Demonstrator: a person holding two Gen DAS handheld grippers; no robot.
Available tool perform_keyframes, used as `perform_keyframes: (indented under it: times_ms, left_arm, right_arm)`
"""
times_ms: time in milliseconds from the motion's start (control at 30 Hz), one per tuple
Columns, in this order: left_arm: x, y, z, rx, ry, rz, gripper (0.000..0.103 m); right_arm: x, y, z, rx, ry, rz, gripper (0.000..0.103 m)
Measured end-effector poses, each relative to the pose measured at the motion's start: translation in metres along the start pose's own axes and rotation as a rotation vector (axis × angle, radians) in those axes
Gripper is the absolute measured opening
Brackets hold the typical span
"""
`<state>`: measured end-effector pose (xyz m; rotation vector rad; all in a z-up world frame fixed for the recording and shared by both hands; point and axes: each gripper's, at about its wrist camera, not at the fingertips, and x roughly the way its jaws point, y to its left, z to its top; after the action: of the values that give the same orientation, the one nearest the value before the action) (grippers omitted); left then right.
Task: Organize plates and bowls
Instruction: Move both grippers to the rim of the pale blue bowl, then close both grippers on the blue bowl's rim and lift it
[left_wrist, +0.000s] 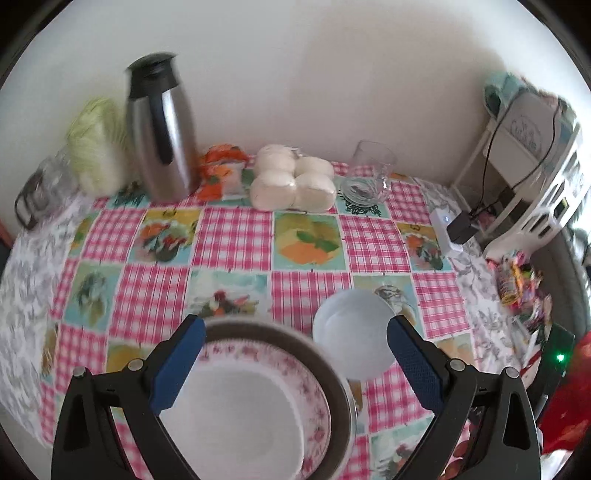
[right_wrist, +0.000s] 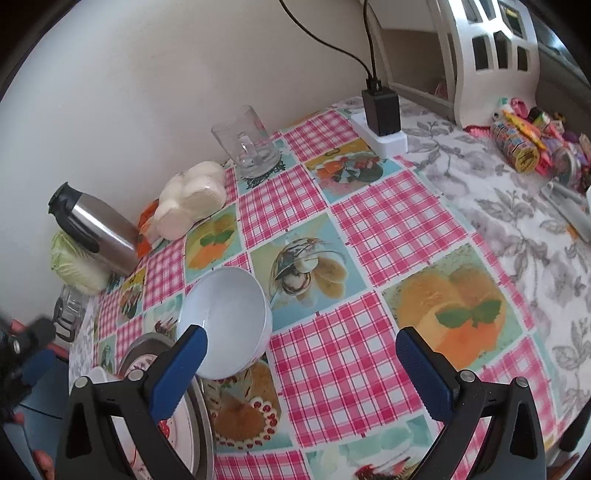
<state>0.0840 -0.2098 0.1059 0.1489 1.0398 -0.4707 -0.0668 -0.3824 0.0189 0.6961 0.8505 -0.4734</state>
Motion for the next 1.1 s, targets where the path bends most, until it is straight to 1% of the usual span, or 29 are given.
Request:
perform_keyframes:
  times_ms: [67,167,200,267,300,400,467,500,633,667,700,767,800,900,933,967,1000,1033,1067,1100]
  left_arm:
    - [0.010,-0.008,0.010,0.033,0.037,0.005,0.099]
    - [0.030,-0.017,0.023,0.033,0.113,-0.032,0.099]
    - [0.037,-0.019,0.028,0.033,0.135,-0.029,0.099]
    - [0.053,-0.025,0.034,0.047,0.171,0.017,0.099]
    - [0.062,-0.030,0.037,0.064,0.191,0.058,0.099]
    - [0.086,-0.041,0.040,0.132,0.249,0.137,0.099]
    - [0.098,-0.047,0.041,0.173,0.273,0.183,0.099]
    - [0.106,-0.050,0.040,0.193,0.285,0.204,0.099]
    - [0.132,-0.053,0.036,0.220,0.335,0.244,0.098]
    - [0.139,-0.053,0.035,0.224,0.348,0.252,0.098]
    - [0.145,-0.053,0.034,0.226,0.359,0.257,0.096]
    - [0.154,-0.053,0.031,0.227,0.382,0.263,0.078]
    - [0.159,-0.052,0.029,0.225,0.398,0.264,0.076]
    - [0.169,-0.053,0.025,0.230,0.421,0.270,0.075]
    - [0.171,-0.054,0.024,0.236,0.426,0.273,0.072]
    - [0.173,-0.055,0.023,0.240,0.430,0.273,0.067]
    - [0.175,-0.056,0.022,0.244,0.439,0.272,0.064]
    - [0.177,-0.056,0.021,0.247,0.446,0.274,0.059]
    - [0.178,-0.057,0.020,0.252,0.454,0.278,0.057]
    - [0.180,-0.058,0.018,0.256,0.460,0.280,0.055]
  right_arm:
    - [0.008,0.000,0.000,0.007,0.012,0.007,0.103]
    - [0.024,0.002,0.000,0.004,0.036,0.009,0.103]
    - [0.029,0.003,0.000,-0.003,0.044,0.009,0.103]
    - [0.038,0.006,-0.001,-0.010,0.057,0.009,0.103]
    - [0.043,0.007,-0.001,-0.011,0.062,0.009,0.103]
    - [0.056,0.011,-0.003,-0.026,0.076,0.009,0.103]
    - [0.064,0.012,-0.004,-0.030,0.086,0.014,0.102]
    - [0.068,0.011,-0.004,-0.026,0.093,0.015,0.099]
    - [0.083,0.006,-0.007,0.006,0.128,0.016,0.088]
    - [0.086,0.005,-0.008,0.011,0.134,0.019,0.082]
    - [0.089,0.005,-0.008,0.017,0.142,0.022,0.079]
    - [0.092,0.005,-0.009,0.018,0.142,0.025,0.078]
    - [0.092,0.006,-0.009,0.012,0.138,0.023,0.076]
    - [0.093,0.007,-0.009,0.013,0.139,0.032,0.071]
    - [0.094,0.008,-0.009,0.010,0.139,0.031,0.070]
    - [0.094,0.009,-0.009,0.006,0.138,0.028,0.066]
    - [0.095,0.011,-0.010,0.001,0.140,0.028,0.061]
    - [0.095,0.011,-0.009,-0.001,0.143,0.031,0.059]
    - [0.096,0.012,-0.009,-0.001,0.145,0.034,0.055]
    - [0.097,0.012,-0.010,0.000,0.147,0.036,0.054]
